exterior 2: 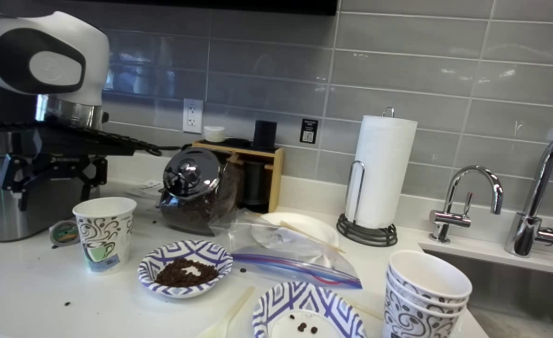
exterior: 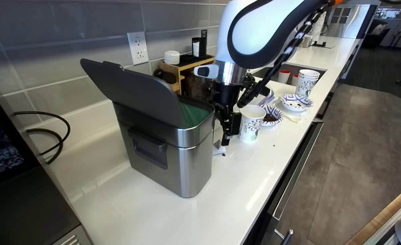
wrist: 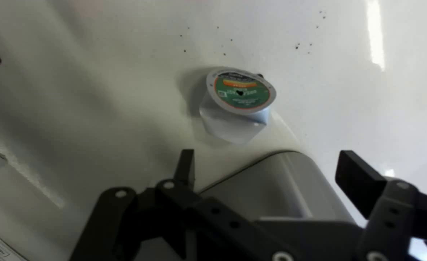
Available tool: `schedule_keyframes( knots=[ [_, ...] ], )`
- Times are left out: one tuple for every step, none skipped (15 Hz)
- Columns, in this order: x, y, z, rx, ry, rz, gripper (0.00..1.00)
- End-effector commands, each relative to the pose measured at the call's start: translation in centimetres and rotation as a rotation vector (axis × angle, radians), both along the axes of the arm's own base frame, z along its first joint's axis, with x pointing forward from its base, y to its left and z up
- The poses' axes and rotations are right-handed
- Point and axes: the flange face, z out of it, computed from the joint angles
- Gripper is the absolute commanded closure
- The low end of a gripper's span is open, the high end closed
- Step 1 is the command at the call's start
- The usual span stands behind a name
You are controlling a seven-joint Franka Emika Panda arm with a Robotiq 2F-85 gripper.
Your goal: Open the recycling bin and place the small white container in front of the bin in the bin
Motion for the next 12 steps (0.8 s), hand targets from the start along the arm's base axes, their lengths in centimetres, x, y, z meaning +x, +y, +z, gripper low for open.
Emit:
schedule_keyframes(
  knots=[
    [0.4,0.7,-2.0,-0.010,-0.019,0.033,0.00],
    [0.5,0.8,-2.4,-0.012,-0.021,0.037,0.00],
    [0.6,0.8,-2.7,-0.019,-0.025,0.038,0.00],
    [0.7,0.9,-2.9,-0.019,-0.028,0.045,0.00],
    [0.8,1.0,-3.0,-0.024,-0.030,0.047,0.00],
    [0.9,1.0,-3.2,-0.030,-0.030,0.049,0.00],
    [0.9,1.0,-3.3,-0.033,-0.030,0.055,0.00],
    [1.0,1.0,-3.4,-0.039,-0.029,0.059,0.00],
    [1.1,1.0,-3.5,-0.045,-0.025,0.062,0.00],
    [1.1,1.0,-3.6,-0.050,-0.025,0.066,0.00],
    [1.2,1.0,-3.7,-0.058,-0.026,0.069,0.00],
    [1.3,1.1,-3.7,-0.063,-0.028,0.073,0.00]
  ],
)
